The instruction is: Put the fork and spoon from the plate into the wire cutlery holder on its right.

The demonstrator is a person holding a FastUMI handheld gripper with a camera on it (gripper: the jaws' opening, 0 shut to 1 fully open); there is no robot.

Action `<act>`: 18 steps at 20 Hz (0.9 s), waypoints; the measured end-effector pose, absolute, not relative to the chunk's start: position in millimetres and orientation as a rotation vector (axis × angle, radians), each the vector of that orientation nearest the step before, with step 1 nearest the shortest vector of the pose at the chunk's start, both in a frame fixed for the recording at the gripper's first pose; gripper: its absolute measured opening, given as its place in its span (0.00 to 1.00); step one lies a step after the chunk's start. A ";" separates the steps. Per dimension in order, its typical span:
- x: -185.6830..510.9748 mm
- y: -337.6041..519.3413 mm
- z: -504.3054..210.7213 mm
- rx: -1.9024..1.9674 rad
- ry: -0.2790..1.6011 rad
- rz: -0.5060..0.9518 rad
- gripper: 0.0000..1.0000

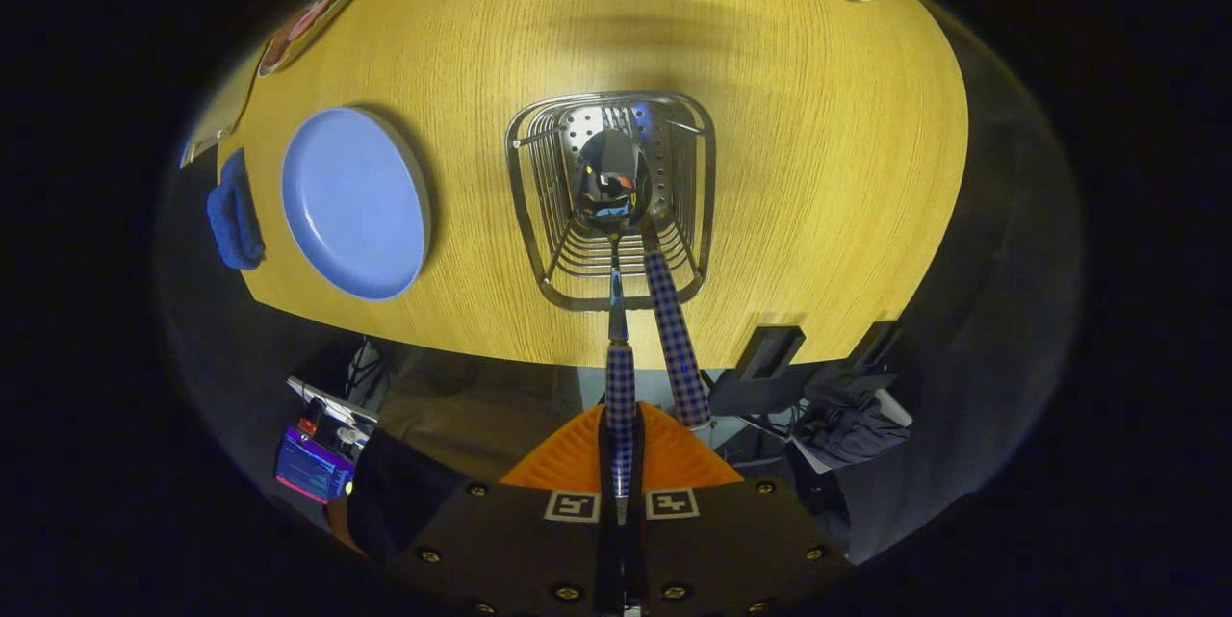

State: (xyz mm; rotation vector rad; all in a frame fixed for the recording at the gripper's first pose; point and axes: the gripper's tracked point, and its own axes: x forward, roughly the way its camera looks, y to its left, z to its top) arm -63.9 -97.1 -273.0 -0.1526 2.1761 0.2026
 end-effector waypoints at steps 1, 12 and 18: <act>-63.0 -96.1 -274.3 -0.169 2.183 0.207 0.03; -52.7 -96.3 -278.8 -0.280 2.186 0.256 0.12; -39.2 -101.3 -271.0 -0.271 2.132 0.251 0.18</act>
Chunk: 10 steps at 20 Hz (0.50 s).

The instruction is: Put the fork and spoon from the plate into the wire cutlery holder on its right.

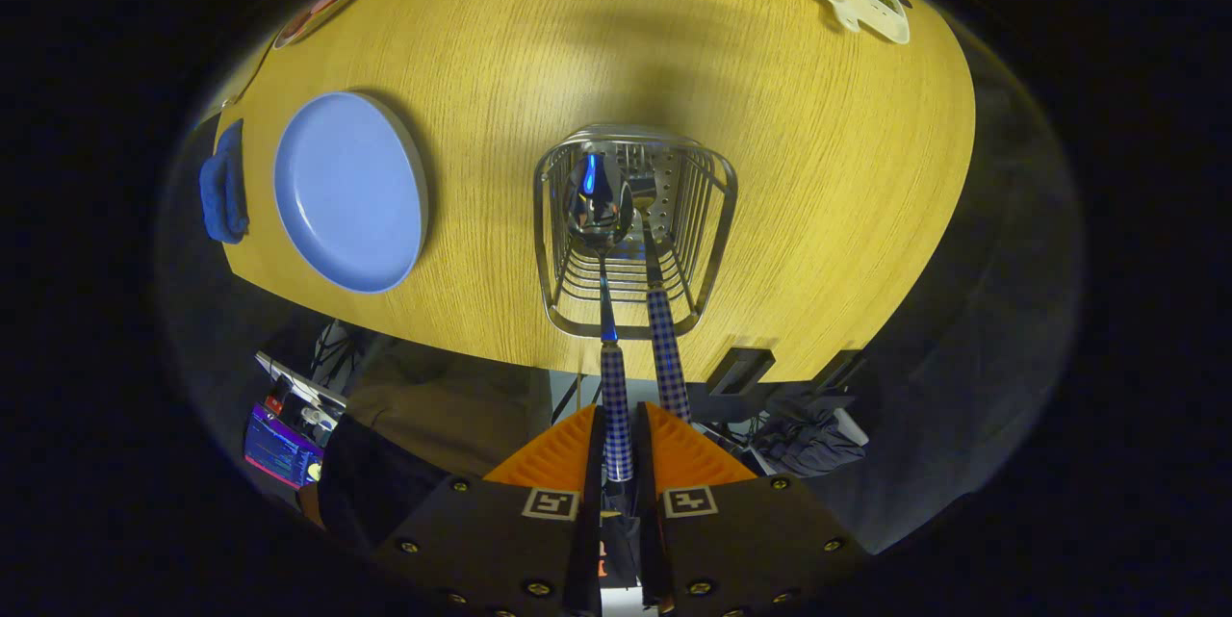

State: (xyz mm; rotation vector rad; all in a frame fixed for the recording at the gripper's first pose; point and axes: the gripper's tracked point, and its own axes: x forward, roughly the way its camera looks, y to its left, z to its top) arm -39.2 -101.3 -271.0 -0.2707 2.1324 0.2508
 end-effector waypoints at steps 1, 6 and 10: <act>-35.3 -101.0 -270.3 -0.261 2.118 0.245 0.17; -22.6 -97.9 -273.2 -0.213 2.076 0.237 0.18; -24.9 -106.2 -264.8 -0.222 2.064 0.250 0.18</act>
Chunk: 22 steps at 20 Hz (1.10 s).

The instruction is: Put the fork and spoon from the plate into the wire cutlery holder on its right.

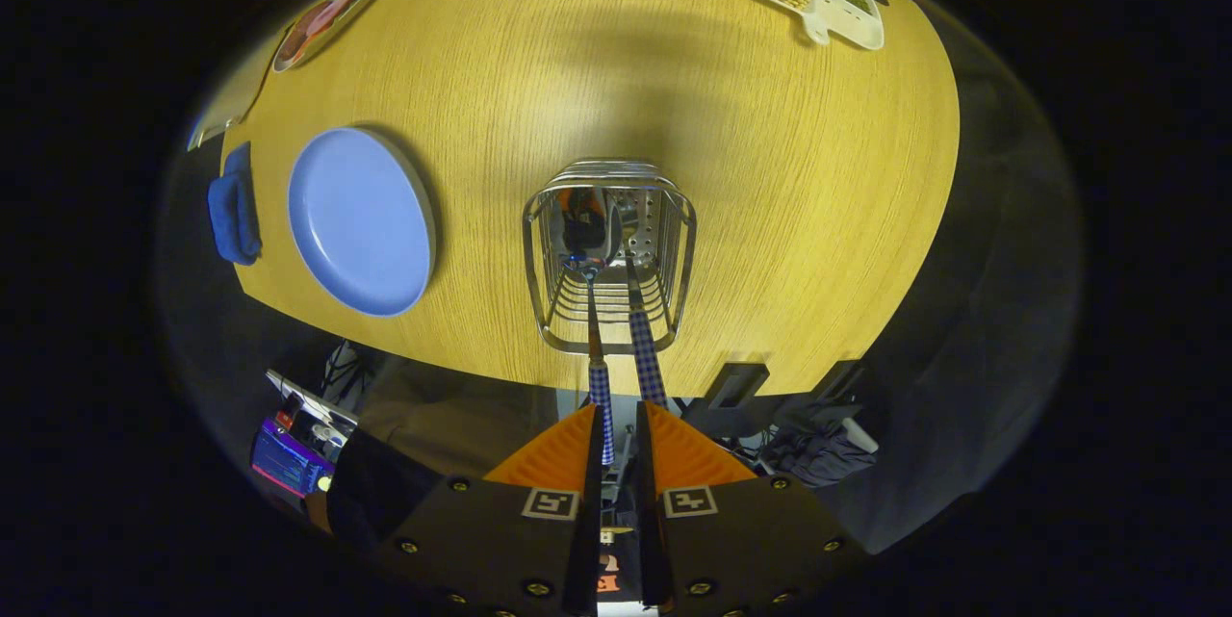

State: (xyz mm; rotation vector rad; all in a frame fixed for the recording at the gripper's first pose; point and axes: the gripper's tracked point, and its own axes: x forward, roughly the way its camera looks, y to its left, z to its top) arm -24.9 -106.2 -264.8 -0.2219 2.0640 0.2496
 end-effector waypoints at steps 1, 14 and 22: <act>-23.4 -107.8 -261.4 -0.220 2.040 0.257 0.18; -7.7 -46.2 -117.5 -0.052 0.753 0.206 0.18; -32.8 -16.0 -45.9 -0.019 0.190 0.149 0.71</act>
